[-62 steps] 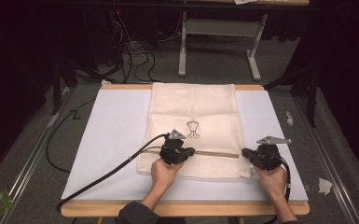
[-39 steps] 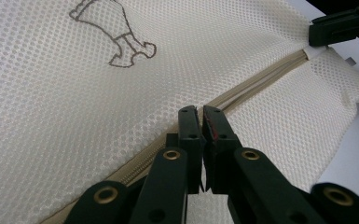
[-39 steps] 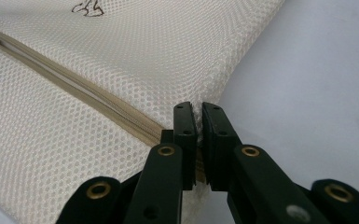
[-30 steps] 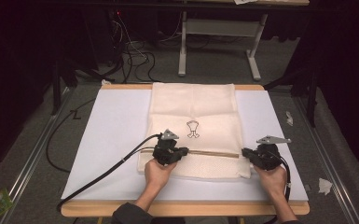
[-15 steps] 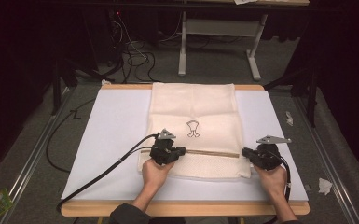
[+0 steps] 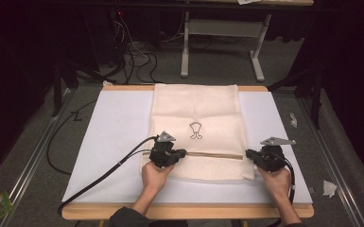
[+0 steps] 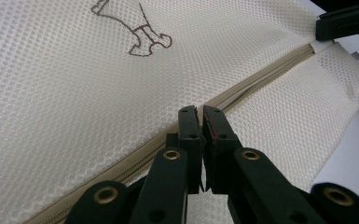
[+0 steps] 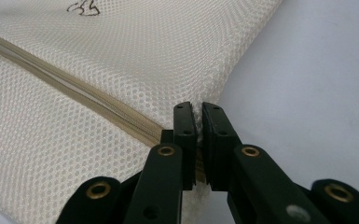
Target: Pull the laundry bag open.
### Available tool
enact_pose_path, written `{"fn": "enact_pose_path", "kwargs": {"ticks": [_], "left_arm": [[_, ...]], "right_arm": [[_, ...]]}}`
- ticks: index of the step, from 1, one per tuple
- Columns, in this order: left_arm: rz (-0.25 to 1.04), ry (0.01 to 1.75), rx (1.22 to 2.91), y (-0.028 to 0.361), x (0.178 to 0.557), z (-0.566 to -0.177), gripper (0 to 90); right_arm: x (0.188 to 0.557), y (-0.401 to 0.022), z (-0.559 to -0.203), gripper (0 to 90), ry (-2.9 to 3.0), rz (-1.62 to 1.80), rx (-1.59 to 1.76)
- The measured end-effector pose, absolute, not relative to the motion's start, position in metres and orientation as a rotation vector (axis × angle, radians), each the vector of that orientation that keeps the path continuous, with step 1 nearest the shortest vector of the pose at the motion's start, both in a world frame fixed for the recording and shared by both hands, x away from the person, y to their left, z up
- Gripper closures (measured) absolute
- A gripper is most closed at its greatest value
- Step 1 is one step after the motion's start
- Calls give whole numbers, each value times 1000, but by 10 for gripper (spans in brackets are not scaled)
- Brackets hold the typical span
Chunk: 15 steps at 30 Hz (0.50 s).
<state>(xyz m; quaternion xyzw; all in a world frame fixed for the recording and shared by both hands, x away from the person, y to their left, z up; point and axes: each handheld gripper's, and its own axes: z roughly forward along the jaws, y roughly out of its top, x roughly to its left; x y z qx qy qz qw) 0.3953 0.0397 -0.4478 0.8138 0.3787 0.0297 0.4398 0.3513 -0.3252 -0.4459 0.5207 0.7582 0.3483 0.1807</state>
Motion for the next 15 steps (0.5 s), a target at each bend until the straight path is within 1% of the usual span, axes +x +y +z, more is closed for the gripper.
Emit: {"fn": "enact_pose_path", "kwargs": {"ticks": [15], "left_arm": [[67,961,2006,49,397,-448,872]], "right_arm": [[352,-327,-444,861,2125,982,1475]]}}
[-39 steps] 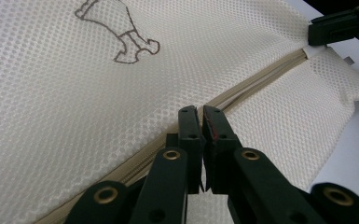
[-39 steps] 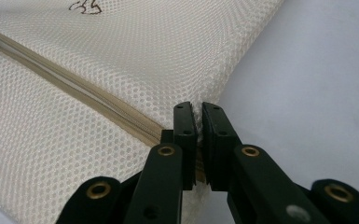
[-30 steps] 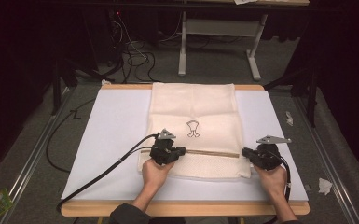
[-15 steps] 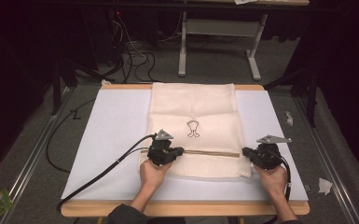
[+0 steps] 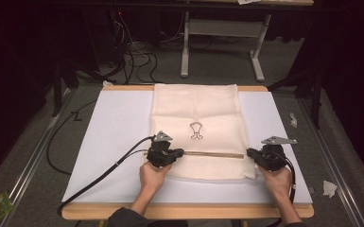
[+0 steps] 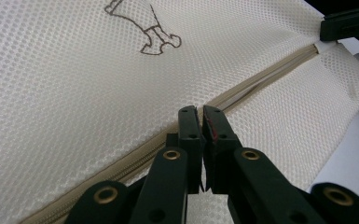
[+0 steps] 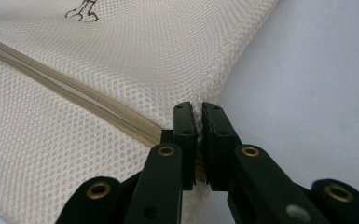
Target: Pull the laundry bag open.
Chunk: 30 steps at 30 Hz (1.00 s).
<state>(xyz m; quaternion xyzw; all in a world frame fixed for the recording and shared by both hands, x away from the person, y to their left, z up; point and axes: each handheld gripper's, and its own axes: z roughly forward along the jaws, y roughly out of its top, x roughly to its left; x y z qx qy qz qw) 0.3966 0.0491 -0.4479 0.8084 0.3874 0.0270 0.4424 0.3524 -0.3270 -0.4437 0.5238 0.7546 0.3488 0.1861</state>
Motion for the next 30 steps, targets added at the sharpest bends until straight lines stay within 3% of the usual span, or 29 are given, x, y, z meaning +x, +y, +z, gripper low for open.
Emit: {"fn": "enact_pose_path", "kwargs": {"ticks": [30], "left_arm": [[91,997,2006,69,398,-444,873]], "right_arm": [[354,-330,-443,860,2122,976,1480]]}}
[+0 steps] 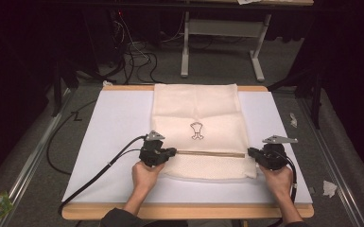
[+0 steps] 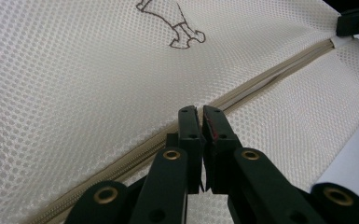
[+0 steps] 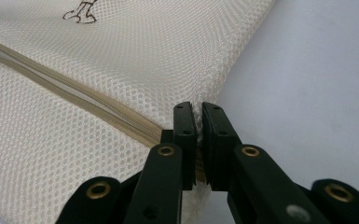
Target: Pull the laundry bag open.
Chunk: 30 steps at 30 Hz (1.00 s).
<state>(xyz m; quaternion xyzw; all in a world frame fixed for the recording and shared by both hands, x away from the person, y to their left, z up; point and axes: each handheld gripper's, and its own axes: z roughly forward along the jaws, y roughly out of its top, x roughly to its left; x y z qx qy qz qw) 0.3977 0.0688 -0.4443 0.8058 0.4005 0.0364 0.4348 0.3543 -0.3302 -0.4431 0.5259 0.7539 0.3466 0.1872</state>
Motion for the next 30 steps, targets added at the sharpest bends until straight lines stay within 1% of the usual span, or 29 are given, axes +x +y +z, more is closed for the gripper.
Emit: {"fn": "enact_pose_path", "kwargs": {"ticks": [9,30], "left_arm": [[90,1023,1991,81,399,-445,872],[121,1013,2025,85,399,-444,872]], "right_arm": [[354,-330,-443,860,2120,966,1477],[354,-330,-443,860,2107,964,1473]]}}
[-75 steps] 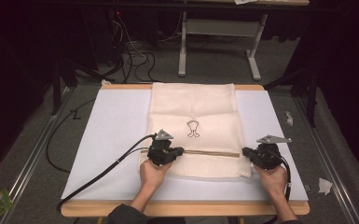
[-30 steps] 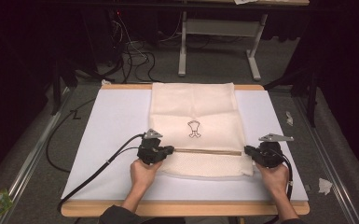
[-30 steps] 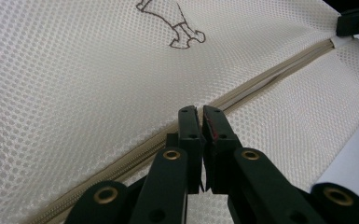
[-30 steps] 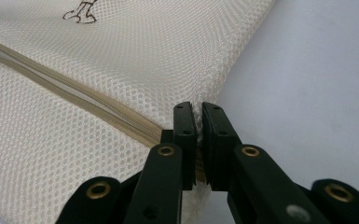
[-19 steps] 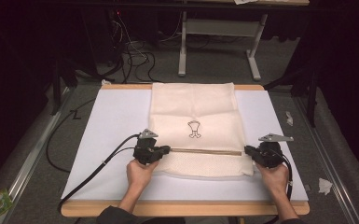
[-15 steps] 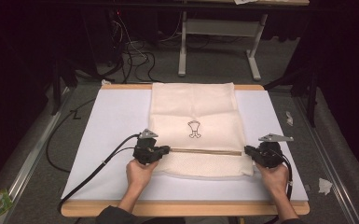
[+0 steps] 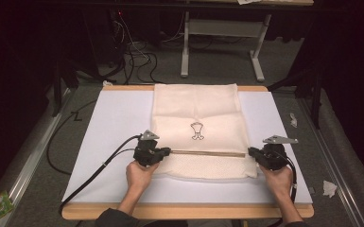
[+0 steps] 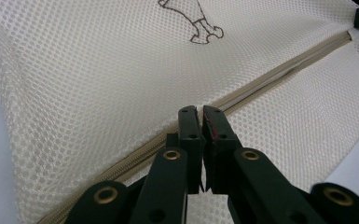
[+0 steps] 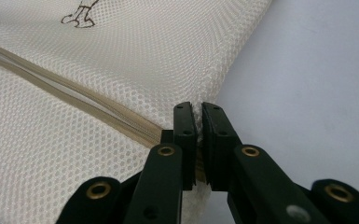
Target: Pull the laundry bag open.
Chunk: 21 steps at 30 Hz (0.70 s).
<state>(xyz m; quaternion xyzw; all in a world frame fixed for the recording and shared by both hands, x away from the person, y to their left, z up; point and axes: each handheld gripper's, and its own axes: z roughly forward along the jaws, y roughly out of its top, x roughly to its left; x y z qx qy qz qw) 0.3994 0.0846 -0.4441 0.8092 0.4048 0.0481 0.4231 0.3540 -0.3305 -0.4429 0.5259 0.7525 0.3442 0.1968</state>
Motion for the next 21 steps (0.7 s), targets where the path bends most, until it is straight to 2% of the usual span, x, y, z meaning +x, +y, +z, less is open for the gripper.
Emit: {"fn": "enact_pose_path", "kwargs": {"ticks": [21], "left_arm": [[115,1019,2025,88,401,-446,872]], "right_arm": [[354,-329,-439,860,2102,960,1453]]}}
